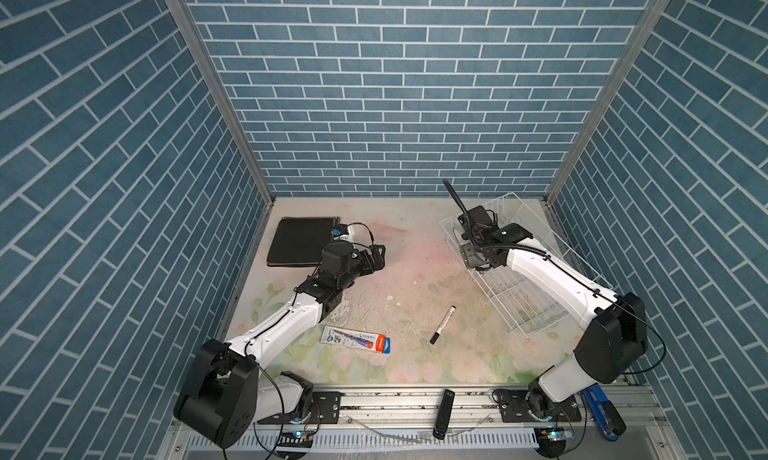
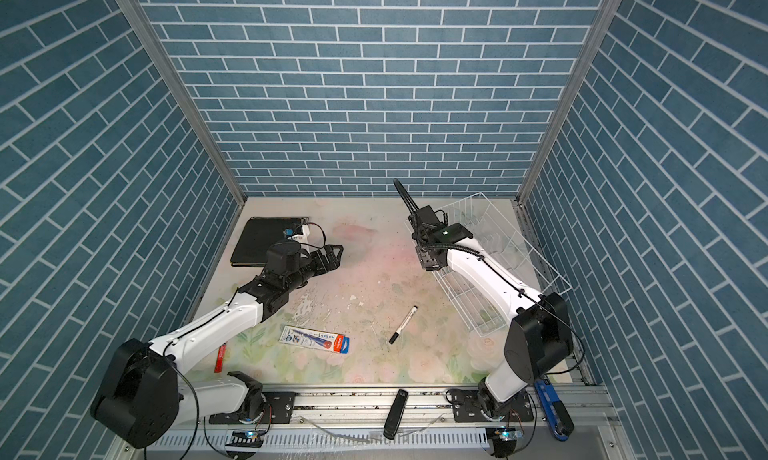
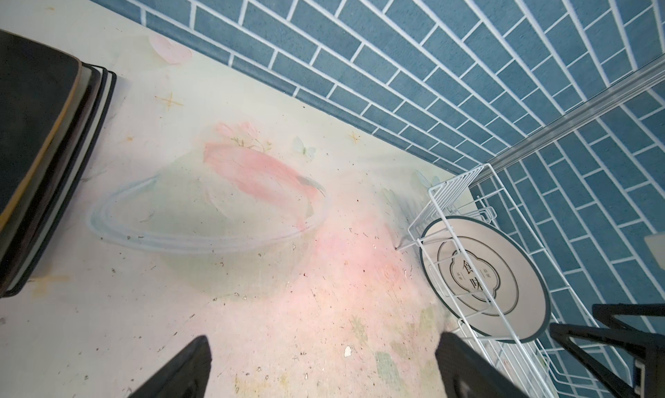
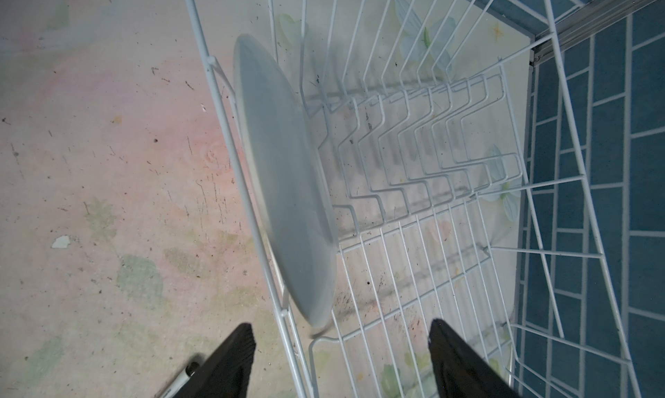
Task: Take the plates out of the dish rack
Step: 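Lower the right gripper onto the white plate's rim while the left gripper advances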
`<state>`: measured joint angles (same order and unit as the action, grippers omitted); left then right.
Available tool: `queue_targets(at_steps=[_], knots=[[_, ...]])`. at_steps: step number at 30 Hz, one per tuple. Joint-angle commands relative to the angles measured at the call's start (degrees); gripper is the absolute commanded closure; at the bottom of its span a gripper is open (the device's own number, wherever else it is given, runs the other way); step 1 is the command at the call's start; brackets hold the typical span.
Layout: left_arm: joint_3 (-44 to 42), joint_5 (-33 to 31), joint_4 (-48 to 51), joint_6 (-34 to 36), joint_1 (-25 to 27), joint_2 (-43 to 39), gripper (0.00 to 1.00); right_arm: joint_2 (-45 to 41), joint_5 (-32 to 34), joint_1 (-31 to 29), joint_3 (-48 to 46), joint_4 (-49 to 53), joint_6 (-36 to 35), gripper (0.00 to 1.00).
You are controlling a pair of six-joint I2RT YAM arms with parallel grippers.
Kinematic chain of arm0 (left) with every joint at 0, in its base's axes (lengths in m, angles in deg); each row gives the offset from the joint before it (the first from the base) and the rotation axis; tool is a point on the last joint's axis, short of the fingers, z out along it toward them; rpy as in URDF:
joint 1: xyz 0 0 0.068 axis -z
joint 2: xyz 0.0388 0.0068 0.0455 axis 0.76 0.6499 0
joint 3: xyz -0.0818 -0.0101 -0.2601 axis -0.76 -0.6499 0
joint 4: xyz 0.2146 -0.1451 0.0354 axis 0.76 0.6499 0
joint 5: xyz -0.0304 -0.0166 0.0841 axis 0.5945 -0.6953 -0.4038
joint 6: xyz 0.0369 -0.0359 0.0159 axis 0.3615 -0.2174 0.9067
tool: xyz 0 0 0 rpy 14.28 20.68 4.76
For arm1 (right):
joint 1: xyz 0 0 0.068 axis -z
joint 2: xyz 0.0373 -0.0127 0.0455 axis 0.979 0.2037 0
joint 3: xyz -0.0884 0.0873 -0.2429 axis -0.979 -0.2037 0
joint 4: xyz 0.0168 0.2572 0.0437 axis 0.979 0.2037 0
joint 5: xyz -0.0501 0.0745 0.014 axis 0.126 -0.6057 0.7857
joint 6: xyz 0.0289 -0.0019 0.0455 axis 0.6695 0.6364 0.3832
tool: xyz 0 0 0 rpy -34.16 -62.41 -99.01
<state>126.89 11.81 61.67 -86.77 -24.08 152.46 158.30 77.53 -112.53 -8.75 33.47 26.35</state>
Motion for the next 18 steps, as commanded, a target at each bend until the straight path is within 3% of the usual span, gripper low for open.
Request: queue_targets(at_steps=[1,5,18], knots=[[0.03,0.34,-1.65,-0.49,0.41,0.21,0.0,1.88,3.22,-0.76,3.41,1.44,-1.92,0.31],[0.12,0.25,-1.65,-0.47,0.45,0.57,0.0,3.94,4.41,-0.95,4.66,1.62,-2.33,0.39],[0.83,2.27,-1.74,-1.01,0.44,3.4,0.0,9.2,6.66,-1.14,7.18,1.26,-4.04,0.45]])
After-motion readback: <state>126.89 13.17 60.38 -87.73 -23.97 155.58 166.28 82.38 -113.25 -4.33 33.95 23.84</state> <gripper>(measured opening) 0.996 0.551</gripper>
